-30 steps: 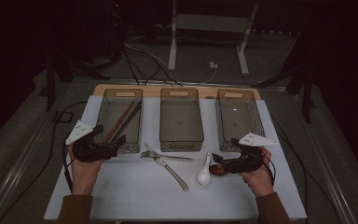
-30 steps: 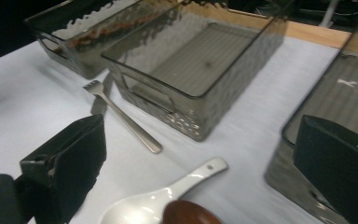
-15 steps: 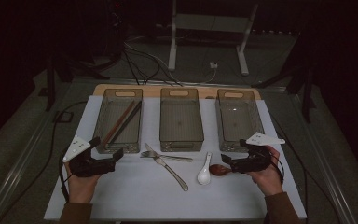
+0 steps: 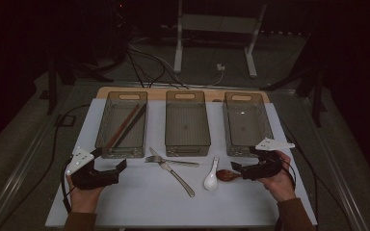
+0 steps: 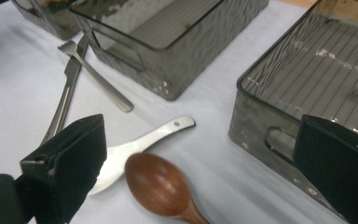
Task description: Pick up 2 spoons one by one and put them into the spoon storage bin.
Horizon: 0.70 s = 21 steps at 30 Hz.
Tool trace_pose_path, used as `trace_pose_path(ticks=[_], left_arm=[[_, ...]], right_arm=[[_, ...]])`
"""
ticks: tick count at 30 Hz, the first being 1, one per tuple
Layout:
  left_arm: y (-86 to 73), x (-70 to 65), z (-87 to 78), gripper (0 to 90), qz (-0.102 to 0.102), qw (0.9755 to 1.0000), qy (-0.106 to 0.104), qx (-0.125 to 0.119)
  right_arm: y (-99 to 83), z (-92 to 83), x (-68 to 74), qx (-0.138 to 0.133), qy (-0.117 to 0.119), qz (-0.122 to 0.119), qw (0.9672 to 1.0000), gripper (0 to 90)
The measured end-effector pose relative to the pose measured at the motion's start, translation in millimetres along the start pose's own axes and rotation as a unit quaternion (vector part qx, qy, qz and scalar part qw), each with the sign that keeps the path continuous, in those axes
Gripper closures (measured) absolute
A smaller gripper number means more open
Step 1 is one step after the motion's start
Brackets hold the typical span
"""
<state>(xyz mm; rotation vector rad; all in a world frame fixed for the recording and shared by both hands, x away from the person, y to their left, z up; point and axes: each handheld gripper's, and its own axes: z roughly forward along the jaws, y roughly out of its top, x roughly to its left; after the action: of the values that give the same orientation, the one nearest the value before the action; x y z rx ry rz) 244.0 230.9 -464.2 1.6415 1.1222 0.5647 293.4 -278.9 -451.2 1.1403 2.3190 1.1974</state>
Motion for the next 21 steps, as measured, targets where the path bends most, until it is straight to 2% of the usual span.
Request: trace_pose_path(ticks=[11, 21], left_arm=[[-5.1, -2.1, -0.3, 0.6, 0.008, 0.9999, 0.003, 0.011], [-5.9, -2.5, 0.6, 0.6, 0.007, 0.9999, 0.002, 0.013]], right_arm=[[-10.2, 1.4, -4.1, 0.030, 0.011, -0.011, 0.9994, 3.1], [-17.7, 6.6, -7.2, 0.056, 0.020, -0.019, 0.9980, 5.6]])
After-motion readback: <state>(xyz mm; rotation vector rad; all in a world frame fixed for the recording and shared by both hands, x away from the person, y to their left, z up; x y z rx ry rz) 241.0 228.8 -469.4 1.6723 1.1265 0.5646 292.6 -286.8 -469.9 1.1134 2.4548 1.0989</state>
